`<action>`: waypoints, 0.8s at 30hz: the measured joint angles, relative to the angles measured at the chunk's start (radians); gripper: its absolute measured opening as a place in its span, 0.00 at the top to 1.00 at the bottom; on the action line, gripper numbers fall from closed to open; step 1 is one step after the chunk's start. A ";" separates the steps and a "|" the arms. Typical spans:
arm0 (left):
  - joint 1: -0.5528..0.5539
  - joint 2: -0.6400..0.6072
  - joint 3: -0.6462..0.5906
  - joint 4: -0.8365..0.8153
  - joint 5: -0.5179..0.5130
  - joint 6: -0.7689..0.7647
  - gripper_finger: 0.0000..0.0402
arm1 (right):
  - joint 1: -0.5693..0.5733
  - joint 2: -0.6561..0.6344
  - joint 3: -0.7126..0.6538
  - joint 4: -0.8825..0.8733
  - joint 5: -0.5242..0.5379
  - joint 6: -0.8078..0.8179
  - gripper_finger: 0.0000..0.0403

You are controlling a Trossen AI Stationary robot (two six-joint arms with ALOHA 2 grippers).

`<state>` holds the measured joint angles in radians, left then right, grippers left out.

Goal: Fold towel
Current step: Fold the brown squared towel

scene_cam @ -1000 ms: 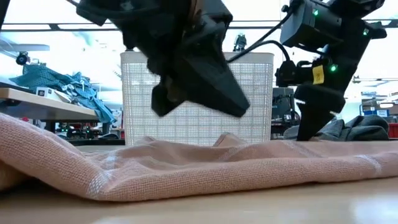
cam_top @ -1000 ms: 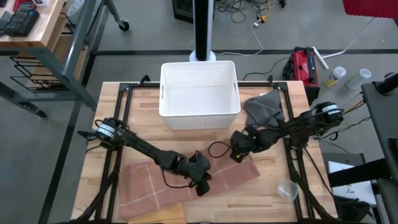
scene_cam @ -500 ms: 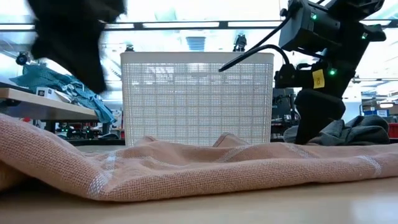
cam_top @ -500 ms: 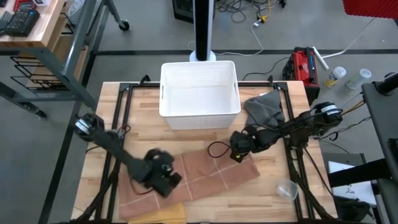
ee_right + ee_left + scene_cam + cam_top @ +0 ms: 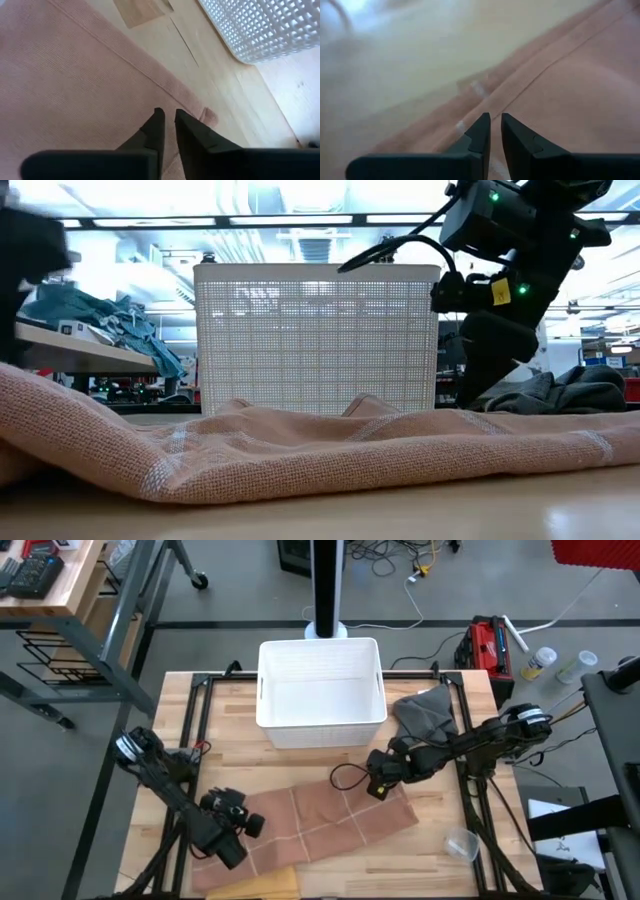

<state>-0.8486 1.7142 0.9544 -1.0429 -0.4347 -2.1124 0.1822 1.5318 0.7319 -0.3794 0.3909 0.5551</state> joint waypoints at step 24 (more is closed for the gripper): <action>0.001 -0.003 -0.066 0.169 -0.078 0.040 0.91 | -0.183 -0.132 -0.006 -0.139 -0.234 -0.017 1.00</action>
<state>-0.8474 1.7115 0.8879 -0.8743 -0.5129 -2.0727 -0.0011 1.3996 0.7258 -0.5184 0.1574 0.5377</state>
